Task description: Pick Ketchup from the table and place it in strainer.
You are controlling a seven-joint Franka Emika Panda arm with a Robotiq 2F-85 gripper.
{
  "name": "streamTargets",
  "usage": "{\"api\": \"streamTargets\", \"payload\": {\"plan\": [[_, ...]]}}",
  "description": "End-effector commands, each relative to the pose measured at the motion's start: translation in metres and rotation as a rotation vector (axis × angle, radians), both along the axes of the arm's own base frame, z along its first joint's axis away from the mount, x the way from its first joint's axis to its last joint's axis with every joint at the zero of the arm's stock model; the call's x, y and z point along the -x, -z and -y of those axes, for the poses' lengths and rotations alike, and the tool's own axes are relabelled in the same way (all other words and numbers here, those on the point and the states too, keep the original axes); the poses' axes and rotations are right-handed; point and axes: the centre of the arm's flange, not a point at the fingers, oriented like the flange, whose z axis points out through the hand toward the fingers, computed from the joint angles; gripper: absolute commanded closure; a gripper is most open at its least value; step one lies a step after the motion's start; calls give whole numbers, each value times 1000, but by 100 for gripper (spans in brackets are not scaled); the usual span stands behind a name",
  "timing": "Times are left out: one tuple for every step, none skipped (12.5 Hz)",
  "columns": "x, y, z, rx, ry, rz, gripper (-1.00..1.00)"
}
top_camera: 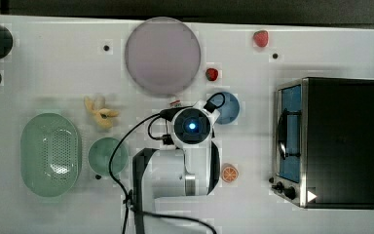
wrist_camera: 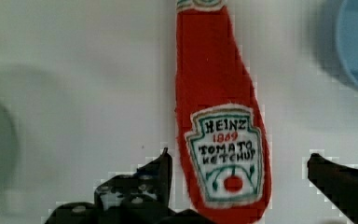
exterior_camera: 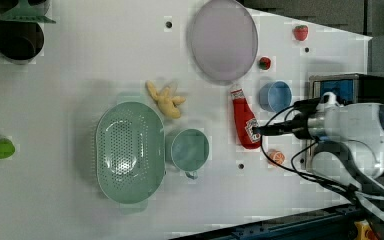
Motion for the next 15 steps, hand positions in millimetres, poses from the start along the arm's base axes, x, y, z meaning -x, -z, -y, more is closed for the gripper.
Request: {"api": "streamTargets", "payload": {"plan": [[-4,20,-3,0,-91,53,-100],[-3,29,-5,-4,-92,41,-100],[-2,37,-4,-6,-82,28,-100],[-3,42,-3,-8,-77,25,-100],[-4,46,-5,-11,-81,24,-100],[-3,51,-6,-13,-83,16,-100],[-2,55,-6,-15,-82,9,-92],[-4,57,-5,-16,-79,19,-69],[-4,59,-4,-17,-76,27,-43],[-4,59,-5,-18,-78,28,-25],[-5,58,-5,-17,-78,31,-25],[-9,52,-4,-16,-77,45,-25],[-13,43,-4,-13,-77,62,-25],[-17,29,-3,-7,-74,82,-25],[-18,12,-1,1,-69,83,-25]]}}
